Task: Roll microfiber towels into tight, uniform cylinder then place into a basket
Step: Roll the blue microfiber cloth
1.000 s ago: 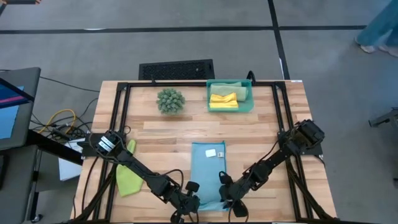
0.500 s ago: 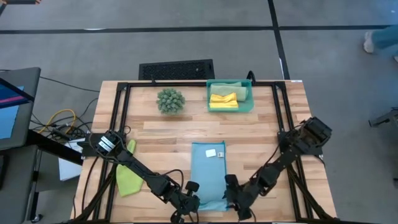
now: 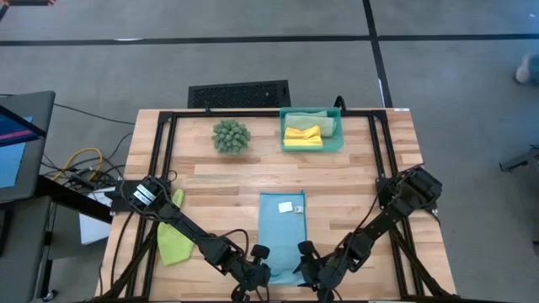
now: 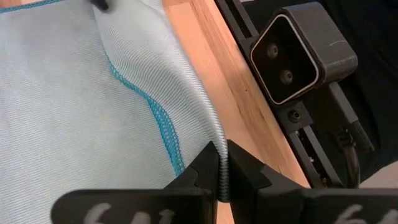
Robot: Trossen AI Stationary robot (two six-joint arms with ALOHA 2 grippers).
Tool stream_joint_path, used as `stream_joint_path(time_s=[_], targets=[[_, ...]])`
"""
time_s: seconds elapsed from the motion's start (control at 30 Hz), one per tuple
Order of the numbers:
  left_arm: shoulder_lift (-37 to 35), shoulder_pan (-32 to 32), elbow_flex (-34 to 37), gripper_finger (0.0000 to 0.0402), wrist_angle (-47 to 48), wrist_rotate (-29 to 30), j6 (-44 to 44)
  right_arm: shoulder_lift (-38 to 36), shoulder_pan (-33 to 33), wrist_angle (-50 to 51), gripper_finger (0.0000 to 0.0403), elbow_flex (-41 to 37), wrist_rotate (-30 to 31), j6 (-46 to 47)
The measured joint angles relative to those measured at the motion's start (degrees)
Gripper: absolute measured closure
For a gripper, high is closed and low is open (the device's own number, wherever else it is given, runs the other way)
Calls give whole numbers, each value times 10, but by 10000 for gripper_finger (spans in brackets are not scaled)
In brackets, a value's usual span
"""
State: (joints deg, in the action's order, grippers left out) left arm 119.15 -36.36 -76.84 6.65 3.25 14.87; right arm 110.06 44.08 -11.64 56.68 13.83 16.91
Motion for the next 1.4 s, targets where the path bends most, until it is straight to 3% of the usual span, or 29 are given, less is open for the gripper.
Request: stream_joint_path(time_s=[0.47, 0.7, 1.07, 1.23, 1.4], targets=[[0, 0, 0, 391, 5, 8, 9, -1, 1, 24, 292, 5, 8, 0], [0, 0, 0, 391, 7, 9, 15, 25, -6, 10, 312, 5, -34, 11], [0, -5, 0, 391, 21, 10, 29, 24, -49, -4, 305, 5, -147, 86], [0, -10, 0, 391, 22, 20, 28, 11, -61, -5, 262, 4, -212, 90], [0, -10, 0, 391, 22, 20, 28, 0, -58, -7, 208, 5, -207, 85]])
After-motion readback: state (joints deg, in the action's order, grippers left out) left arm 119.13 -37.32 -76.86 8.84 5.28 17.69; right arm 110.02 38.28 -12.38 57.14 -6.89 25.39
